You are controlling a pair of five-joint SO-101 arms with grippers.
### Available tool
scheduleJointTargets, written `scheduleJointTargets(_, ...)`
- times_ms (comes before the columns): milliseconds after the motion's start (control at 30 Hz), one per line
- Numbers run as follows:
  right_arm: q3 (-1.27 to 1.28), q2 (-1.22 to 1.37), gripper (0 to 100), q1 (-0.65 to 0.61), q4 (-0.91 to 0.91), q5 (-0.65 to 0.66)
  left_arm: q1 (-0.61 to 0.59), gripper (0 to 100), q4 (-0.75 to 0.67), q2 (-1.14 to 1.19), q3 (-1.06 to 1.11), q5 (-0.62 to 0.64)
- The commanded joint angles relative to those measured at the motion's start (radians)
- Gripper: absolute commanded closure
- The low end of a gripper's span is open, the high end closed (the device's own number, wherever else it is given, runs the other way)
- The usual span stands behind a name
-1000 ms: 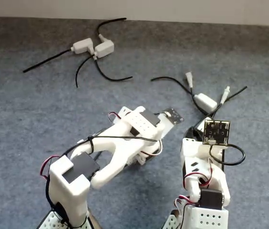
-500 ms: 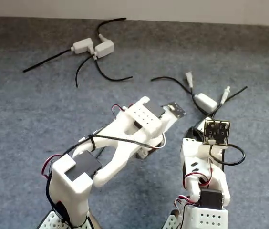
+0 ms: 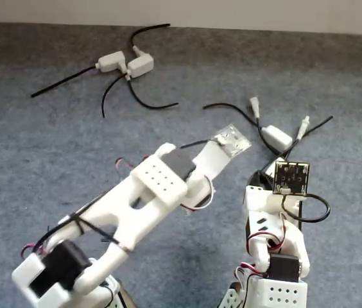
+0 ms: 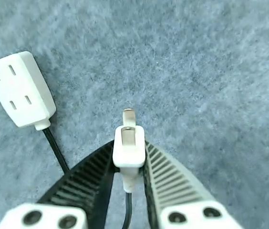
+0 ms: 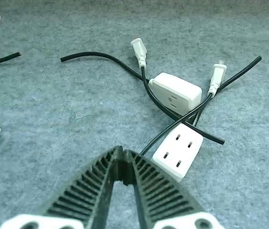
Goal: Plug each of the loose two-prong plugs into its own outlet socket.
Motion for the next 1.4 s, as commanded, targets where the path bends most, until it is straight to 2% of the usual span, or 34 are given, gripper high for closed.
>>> scheduleJointTargets(0, 0.104, -0.015, 99.0, 0.008, -0.021, -0.005, -0.012, 100, -0.196, -0.154, 0.140, 0.005)
scheduleJointTargets(167, 0.101, -0.015, 99.0, 0.007, -0.021, -0.008, -0.016, 100, -0.534, -0.240, 0.390, 0.006)
scheduleJointTargets(400, 0.091, -0.015, 99.0, 0.005, -0.018, -0.011, -0.019, 100, -1.208, -0.249, 0.730, 0.003)
scheduleJointTargets(567, 0.010, -0.015, 99.0, 0.004, -0.016, -0.012, -0.013, 100, -1.508, -0.246, 0.855, 0.003)
scheduleJointTargets(667, -0.045, -0.015, 99.1, -0.047, -0.021, -0.051, -0.012, 100, -1.568, -0.246, 0.885, 0.003)
scheduleJointTargets(933, -0.237, -0.015, 99.1, -0.234, -0.018, -0.061, 0.090, 100, -1.573, -0.245, 0.917, 0.002)
scheduleJointTargets(1067, -0.303, -0.012, 99.1, -0.321, -0.015, -0.064, 0.056, 100, -1.573, -0.243, 0.912, 0.002)
scheduleJointTargets(1200, -0.211, -0.005, 99.1, -0.412, -0.016, -0.060, 0.051, 100, -1.574, -0.246, 0.914, 0.002)
scheduleJointTargets(1367, -0.042, -0.005, 99.1, -0.403, -0.125, 0.008, 0.051, 100, -1.587, -0.255, 0.914, 0.002)
